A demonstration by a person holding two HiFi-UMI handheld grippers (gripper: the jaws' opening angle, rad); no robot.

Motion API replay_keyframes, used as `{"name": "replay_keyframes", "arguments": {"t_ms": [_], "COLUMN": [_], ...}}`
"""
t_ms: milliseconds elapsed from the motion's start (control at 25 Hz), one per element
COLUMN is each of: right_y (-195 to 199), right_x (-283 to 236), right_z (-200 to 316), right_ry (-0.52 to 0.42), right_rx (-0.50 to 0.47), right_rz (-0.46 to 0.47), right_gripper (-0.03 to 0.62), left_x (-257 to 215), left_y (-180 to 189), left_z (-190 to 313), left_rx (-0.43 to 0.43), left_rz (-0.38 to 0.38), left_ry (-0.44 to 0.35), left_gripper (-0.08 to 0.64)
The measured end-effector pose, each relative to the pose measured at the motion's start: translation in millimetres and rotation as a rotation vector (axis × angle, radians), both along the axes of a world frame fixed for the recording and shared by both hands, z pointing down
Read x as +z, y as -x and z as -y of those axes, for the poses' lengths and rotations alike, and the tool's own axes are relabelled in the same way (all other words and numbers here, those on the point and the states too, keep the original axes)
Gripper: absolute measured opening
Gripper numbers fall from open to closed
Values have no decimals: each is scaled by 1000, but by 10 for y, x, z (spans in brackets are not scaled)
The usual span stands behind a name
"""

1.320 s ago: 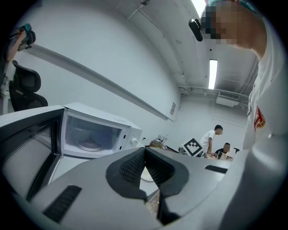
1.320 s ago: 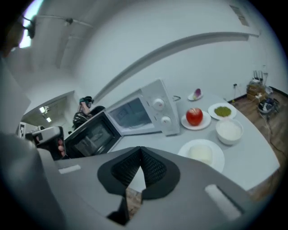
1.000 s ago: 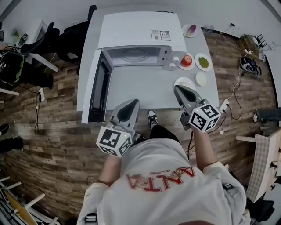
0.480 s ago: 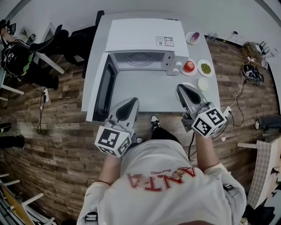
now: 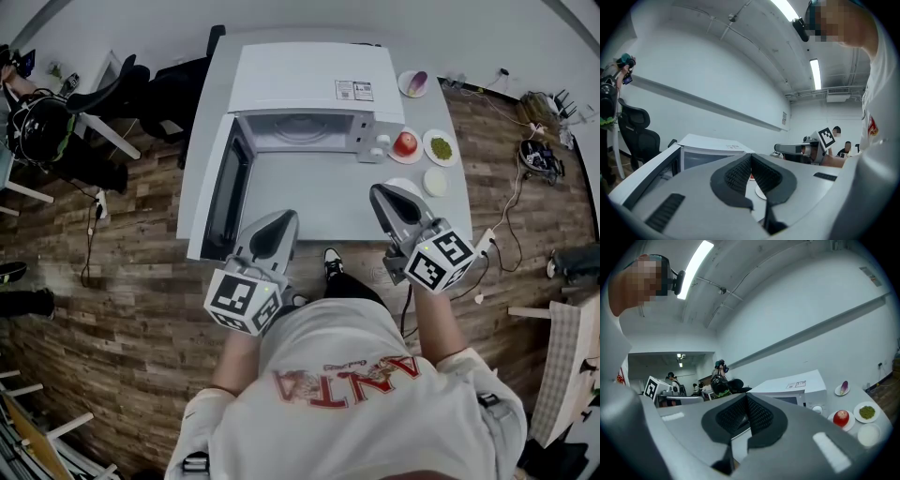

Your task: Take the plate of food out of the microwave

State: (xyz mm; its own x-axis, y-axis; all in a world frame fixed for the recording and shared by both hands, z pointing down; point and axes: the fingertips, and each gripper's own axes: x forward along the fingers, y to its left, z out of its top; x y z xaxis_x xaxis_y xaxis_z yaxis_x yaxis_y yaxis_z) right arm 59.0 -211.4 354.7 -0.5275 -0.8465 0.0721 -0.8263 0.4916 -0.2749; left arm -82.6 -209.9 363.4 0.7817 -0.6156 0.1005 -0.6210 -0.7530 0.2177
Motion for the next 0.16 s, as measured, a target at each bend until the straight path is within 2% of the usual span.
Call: {"name": "replay_keyframes", "arguments": {"t_ms": [160], "right_y": [46], "right_x": [16], "right_z": [-23], "right_ry": [4], "right_rx": [-8], "right_rz": [-11], "right_gripper": [2], "left_x": [2], "left_y": [25], "left_z": [-5], "left_rx": [-2], "left_rz": [-2], "left_ry": [3], "left_gripper": [9]}}
